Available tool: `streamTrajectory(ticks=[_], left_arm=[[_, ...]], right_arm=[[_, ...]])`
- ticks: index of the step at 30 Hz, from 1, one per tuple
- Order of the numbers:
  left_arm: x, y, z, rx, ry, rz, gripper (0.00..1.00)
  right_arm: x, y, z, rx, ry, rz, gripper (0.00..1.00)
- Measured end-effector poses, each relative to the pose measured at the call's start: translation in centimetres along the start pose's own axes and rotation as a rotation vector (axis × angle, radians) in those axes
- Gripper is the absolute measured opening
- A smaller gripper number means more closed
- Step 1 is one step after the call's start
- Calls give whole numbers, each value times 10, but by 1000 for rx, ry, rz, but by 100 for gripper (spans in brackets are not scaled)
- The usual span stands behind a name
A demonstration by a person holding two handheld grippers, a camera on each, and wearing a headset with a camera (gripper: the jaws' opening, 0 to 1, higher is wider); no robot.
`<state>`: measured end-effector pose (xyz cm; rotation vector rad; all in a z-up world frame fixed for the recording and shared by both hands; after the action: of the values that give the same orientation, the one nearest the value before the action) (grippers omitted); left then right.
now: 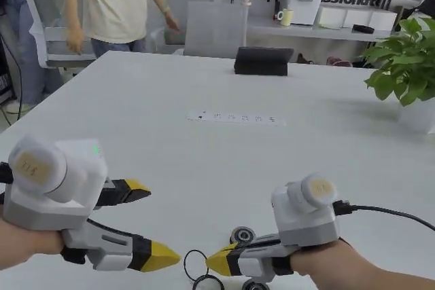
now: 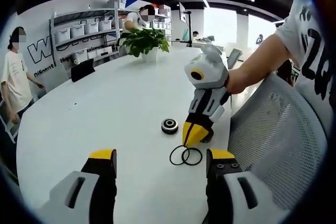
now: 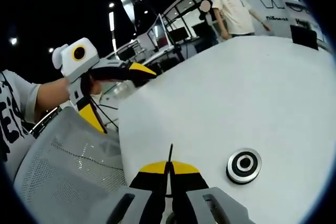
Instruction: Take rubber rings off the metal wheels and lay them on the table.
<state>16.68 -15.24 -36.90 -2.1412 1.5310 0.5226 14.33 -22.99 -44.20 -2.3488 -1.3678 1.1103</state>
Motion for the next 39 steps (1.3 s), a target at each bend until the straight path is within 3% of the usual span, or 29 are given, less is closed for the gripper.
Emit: streamTrajectory(ticks=[4, 12, 27, 39], left_arm=[[0, 0, 0, 0, -4, 2, 67], [1, 2, 0, 2, -12, 7, 67], [6, -1, -5, 7, -11, 13, 67], [19, -7, -14, 11, -4, 26, 66]], right_arm=[[-1, 3, 2, -52, -18, 29, 0], [-4, 5, 1, -117, -29, 61, 12], [-28, 1, -39, -63, 196, 42, 24], [-48, 16, -51, -63, 274, 93, 26]])
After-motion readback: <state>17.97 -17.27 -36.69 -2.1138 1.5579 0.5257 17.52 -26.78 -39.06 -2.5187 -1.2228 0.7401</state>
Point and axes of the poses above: the centre of the closed fingertips' face, and the gripper's own axes: x roughly forward along the fingers, y roughly to its right, z roughly out of its underside, the point moved 2 cm from there along -x, roughly backward along the fingers, and after that the axes turned 6 degrees about x, right-handed, at the moved point
